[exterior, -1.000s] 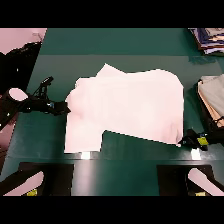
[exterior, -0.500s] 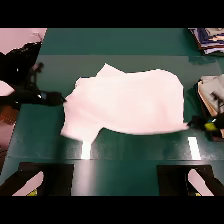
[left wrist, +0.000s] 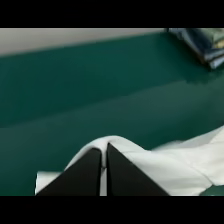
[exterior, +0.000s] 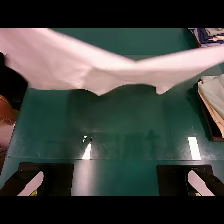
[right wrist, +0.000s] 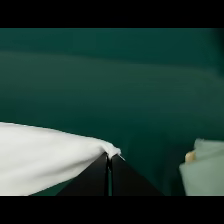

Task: Fold the shirts.

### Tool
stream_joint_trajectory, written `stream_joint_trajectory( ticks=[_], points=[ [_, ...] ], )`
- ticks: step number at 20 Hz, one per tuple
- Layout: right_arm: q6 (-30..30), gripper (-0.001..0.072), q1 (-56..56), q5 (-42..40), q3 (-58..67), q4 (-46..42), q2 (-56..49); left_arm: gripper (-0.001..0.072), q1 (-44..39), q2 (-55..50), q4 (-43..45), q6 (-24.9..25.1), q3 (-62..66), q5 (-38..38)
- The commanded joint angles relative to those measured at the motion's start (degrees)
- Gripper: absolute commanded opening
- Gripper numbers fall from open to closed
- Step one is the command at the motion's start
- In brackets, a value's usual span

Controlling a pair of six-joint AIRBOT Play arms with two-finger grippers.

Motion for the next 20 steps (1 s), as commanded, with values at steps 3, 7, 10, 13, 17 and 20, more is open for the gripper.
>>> stream_joint_trajectory(
  ticks=[3,7,10,13,17,20],
  points=[
    [0.22,0.0017,-0.11,1.68,22.25,-0.37,-1.42,0.0023,0.04,0.39,2.86,-3.96,23.71,0.87],
    [0.28,0.0017,-6.84,-0.55,17.11,-0.28,4.76,0.0023,0.04,0.39,2.01,-6.4,29.09,1.25],
    [0.63,0.0016,-14.03,-0.2,12.87,0.59,6.58,0.0022,0.04,0.26,5.05,-6.58,23.21,0.09],
    [0.63,0.0016,-14.99,2.75,12.44,7.82,0.57,0.0023,0.04,-0.44,5.79,-7.74,6.34,-0.39],
    [1.64,0.0016,-5.88,10.05,12.44,2.89,-14.14,0.0024,0.04,-9.62,5.95,-7.23,-10.03,-3.72],
    [2.82,0.0016,0.74,16.33,12.44,-4.94,-27.26,0.0024,0.02,-20.85,5.86,-7.21,-13.2,-6.1]
  ],
)
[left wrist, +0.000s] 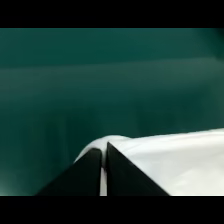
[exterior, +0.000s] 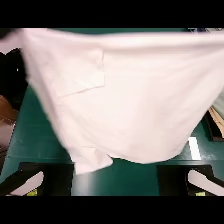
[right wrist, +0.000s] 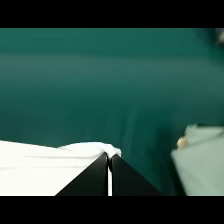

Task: Fold the shirts.

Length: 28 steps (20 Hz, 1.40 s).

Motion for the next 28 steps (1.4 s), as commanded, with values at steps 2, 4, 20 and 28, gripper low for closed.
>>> stream_joint_trajectory(
  ticks=[2,4,20,28],
  points=[
    [1.97,0.0016,7.52,7.17,-0.09,-6.91,-19.1,0.0024,0.04,-16.02,-0.11,0.04,-5.44,-1.31],
    [2.38,0.0016,8.79,5.01,-0.09,-6.82,-26.18,0.0024,0.04,-22.29,-1.16,0.07,-5.42,1.97],
    [0.33,0.0016,9.57,-5.35,-8.46,-4.2,-31.26,0.0022,0.24,-29.97,3.23,10.03,-12.41,-0.2],
    [0.28,0.002,9.62,-16.04,-30.01,-4.04,-23.3,0.0026,0.24,-29.92,5.18,8.66,-21.86,3.08]
  ],
)
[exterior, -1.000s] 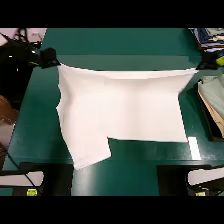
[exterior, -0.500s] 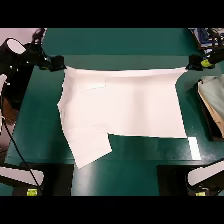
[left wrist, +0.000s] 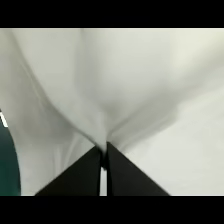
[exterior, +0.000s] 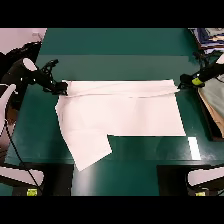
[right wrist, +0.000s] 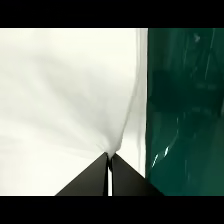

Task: Fold the shirts.

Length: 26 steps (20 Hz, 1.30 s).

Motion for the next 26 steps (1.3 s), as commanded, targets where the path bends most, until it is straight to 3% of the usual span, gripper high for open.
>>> stream_joint_trajectory(
  ticks=[1,2,3,8,14,17,21,26],
  points=[
    [-0.07,0.0095,0.07,-3.82,-6.58,0.09,2.69,0.0179,0.04,0.07,0.79,-1.44,-1.64,-0.9],
    [-0.07,0.0306,0.04,-3.02,-6.23,0.04,2.69,0.0518,0.04,0.17,0.98,-1.46,-1.6,-1.77],
    [-0.04,0.0381,-0.22,-1.68,-5.4,0.02,2.69,0.0607,0.04,0.48,1.4,-1.99,-1.62,-2.95],
    [0.09,0.0377,-3.19,5.16,-4.87,0.17,7.43,0.0608,0.04,9.6,6.21,-3.91,-4.76,-7.65],
    [-3.41,0.0377,-4.5,3.37,-19.78,0.48,21.73,0.0608,0.04,30.21,4.52,-8.02,-32.0,-9.16],
    [-3.43,0.0377,-4.5,-0.11,-25.46,0.52,26.73,0.0608,0.04,37.66,-1.36,-8.9,-44.39,-9.29],
    [-3.43,0.0377,-4.5,-1.2,-28.59,0.48,30.82,0.0608,0.02,40.04,-9.44,-8.81,-52.76,-8.74],
    [-3.41,0.0362,-4.5,-1.31,-28.59,0.5,33.05,0.0608,0.02,40.04,-13.38,-8.04,-57.55,-3.54]
  ],
)
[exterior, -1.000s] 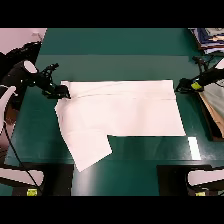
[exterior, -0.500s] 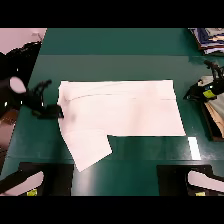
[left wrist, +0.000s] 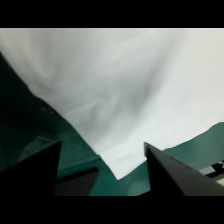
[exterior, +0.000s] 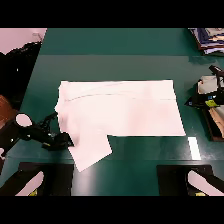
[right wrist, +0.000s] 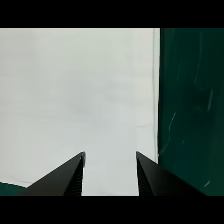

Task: Fold the shirts.

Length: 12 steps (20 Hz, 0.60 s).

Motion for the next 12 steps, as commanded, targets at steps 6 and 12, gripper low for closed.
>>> stream_joint_trajectory(
  ticks=[6,12],
  points=[
    [-0.02,0.0362,-0.55,1.64,-0.52,-0.59,4.17,0.016,-0.04,0.55,-8.72,1.9,-3.65,8.94],
    [-0.17,0.0362,-14.4,7.56,-6.8,-0.61,5.9,0.0023,-0.07,0.55,-8.76,6.47,-1.66,5.92]
  ],
)
